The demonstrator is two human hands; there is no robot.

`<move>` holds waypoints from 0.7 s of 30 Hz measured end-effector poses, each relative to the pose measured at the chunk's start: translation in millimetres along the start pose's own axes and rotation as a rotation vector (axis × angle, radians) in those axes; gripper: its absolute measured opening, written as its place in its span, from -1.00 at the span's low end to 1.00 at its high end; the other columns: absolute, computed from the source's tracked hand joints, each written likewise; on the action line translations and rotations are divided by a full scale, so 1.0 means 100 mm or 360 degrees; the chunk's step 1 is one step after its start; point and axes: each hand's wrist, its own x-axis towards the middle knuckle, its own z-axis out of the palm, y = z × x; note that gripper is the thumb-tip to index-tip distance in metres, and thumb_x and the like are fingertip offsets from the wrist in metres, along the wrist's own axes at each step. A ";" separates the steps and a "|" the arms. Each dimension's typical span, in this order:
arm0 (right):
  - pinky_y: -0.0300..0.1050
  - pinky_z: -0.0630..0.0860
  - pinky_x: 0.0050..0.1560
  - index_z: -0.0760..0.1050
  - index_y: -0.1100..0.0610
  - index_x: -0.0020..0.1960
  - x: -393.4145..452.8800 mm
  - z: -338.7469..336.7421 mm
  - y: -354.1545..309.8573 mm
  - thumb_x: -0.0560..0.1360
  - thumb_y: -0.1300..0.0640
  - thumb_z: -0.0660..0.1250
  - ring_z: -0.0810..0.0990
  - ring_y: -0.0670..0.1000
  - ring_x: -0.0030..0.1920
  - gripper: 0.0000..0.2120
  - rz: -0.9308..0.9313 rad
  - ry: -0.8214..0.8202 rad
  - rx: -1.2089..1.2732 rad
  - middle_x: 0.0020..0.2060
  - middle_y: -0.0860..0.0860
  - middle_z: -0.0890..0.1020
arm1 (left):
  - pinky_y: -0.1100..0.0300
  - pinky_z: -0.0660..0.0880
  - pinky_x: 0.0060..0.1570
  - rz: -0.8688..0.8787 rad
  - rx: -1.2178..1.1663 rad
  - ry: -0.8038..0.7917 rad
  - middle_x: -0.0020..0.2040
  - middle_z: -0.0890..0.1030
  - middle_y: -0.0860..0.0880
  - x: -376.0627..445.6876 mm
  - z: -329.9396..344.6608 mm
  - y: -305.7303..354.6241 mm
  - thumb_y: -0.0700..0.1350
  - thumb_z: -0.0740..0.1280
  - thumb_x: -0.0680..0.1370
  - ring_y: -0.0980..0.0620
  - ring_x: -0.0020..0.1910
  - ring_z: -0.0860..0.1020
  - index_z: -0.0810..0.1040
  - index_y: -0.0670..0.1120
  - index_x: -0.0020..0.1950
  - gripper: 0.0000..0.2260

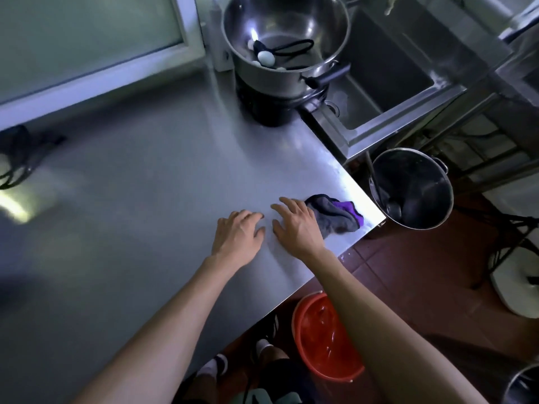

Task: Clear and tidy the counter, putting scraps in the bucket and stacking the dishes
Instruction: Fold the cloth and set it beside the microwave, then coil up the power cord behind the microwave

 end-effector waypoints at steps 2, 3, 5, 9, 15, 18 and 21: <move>0.04 0.28 0.36 0.45 0.05 0.41 0.03 0.05 -0.29 0.61 0.05 0.27 0.33 0.13 0.44 -0.62 -0.0039 -0.0017 -0.0023 0.44 0.04 0.43 | 0.00 0.35 0.18 -0.0030 -0.0002 0.0052 0.26 0.55 0.06 -0.12 -0.17 -0.26 0.06 0.24 0.60 -0.04 0.25 0.47 0.51 0.06 0.33 -0.68; 0.04 0.28 0.36 0.45 0.05 0.42 0.04 0.08 -0.45 0.61 0.05 0.26 0.33 0.13 0.44 -0.62 -0.0054 -0.0020 -0.0037 0.44 0.04 0.43 | 0.01 0.35 0.19 -0.0050 -0.0010 0.0073 0.27 0.55 0.06 -0.19 -0.26 -0.41 0.06 0.24 0.59 -0.04 0.26 0.47 0.51 0.06 0.33 -0.68; 0.02 0.28 0.36 0.44 0.05 0.43 0.07 0.16 -0.79 0.63 0.07 0.24 0.31 0.12 0.45 -0.63 -0.0087 -0.0040 -0.0056 0.44 0.02 0.43 | 0.01 0.36 0.20 -0.0097 -0.0039 0.0120 0.28 0.55 0.06 -0.35 -0.45 -0.73 0.05 0.24 0.60 -0.04 0.27 0.47 0.50 0.06 0.34 -0.68; 0.02 0.28 0.39 0.44 0.05 0.43 0.13 0.35 -1.55 0.63 0.11 0.23 0.28 0.10 0.48 -0.63 -0.0186 -0.0096 -0.0055 0.47 0.01 0.41 | 0.01 0.40 0.19 -0.0200 -0.0071 0.0224 0.27 0.58 0.04 -0.73 -0.83 -1.48 0.01 0.22 0.61 -0.06 0.26 0.48 0.52 0.05 0.34 -0.69; 0.07 0.32 0.38 0.45 0.07 0.43 0.32 0.69 -2.61 0.63 0.11 0.25 0.29 0.10 0.48 -0.63 -0.0366 -0.0186 -0.0022 0.46 0.03 0.43 | -0.01 0.41 0.18 -0.0401 -0.0115 0.0364 0.26 0.58 0.01 -1.28 -1.24 -2.52 -0.02 0.24 0.61 -0.09 0.27 0.47 0.53 0.01 0.33 -0.70; 0.10 0.34 0.36 0.46 0.10 0.42 0.42 0.86 -2.98 0.63 0.13 0.26 0.33 0.13 0.46 -0.63 -0.0446 -0.0238 -0.0001 0.42 0.05 0.46 | -0.01 0.40 0.19 -0.0502 -0.0101 0.0377 0.27 0.58 0.00 -1.46 -1.35 -2.89 -0.01 0.23 0.62 -0.10 0.28 0.47 0.52 0.01 0.34 -0.70; 0.11 0.36 0.36 0.47 0.11 0.41 0.58 1.00 -3.24 0.62 0.15 0.27 0.35 0.14 0.44 -0.63 -0.0502 -0.0289 -0.0005 0.40 0.06 0.48 | -0.02 0.39 0.20 -0.0571 -0.0134 0.0400 0.27 0.57 -0.01 -1.53 -1.42 -3.15 -0.03 0.25 0.62 -0.10 0.27 0.46 0.52 0.00 0.33 -0.71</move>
